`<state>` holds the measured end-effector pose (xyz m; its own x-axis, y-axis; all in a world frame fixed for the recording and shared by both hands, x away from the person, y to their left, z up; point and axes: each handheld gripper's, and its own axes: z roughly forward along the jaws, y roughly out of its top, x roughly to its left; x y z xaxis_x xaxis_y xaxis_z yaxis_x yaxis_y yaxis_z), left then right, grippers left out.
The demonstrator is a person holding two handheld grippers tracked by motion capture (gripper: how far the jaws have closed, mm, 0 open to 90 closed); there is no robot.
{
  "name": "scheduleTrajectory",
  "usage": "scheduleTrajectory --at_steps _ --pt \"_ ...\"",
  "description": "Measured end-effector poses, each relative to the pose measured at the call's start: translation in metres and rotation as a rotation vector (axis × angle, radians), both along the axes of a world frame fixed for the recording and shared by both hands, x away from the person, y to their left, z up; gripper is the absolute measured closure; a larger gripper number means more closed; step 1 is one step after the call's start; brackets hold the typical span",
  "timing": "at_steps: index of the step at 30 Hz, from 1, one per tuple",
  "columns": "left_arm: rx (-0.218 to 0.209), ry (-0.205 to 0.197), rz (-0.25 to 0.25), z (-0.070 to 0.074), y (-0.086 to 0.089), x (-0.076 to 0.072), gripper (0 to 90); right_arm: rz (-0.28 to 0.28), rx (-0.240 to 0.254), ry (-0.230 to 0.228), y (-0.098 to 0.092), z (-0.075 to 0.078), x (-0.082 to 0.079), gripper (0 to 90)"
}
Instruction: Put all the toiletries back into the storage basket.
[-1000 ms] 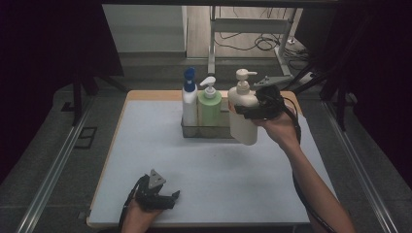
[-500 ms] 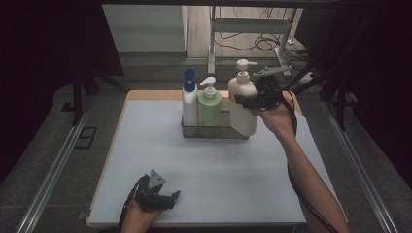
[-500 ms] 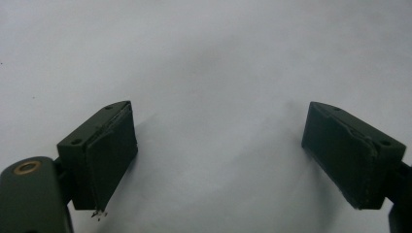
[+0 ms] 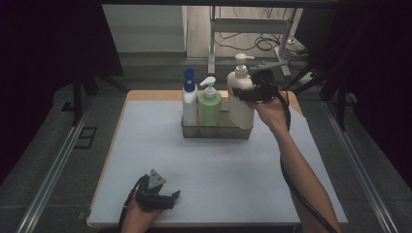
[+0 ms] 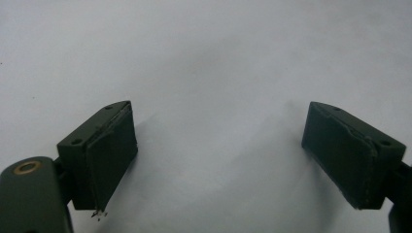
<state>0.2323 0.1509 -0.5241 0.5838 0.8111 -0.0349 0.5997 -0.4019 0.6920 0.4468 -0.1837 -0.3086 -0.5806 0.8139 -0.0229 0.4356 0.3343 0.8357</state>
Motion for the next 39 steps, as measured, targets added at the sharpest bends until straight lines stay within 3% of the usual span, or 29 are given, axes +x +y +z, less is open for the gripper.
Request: scheduleTrajectory --at_steps 19,39 --pt "-0.002 0.001 0.0 0.0 0.0 0.0 12.4 -0.035 0.006 -0.01 0.012 -0.019 0.026 36.3" --pt "0.0 0.003 -0.002 0.0 0.0 0.0 12.3 -0.042 -0.004 -0.023 0.013 -0.045 0.037 36.3"
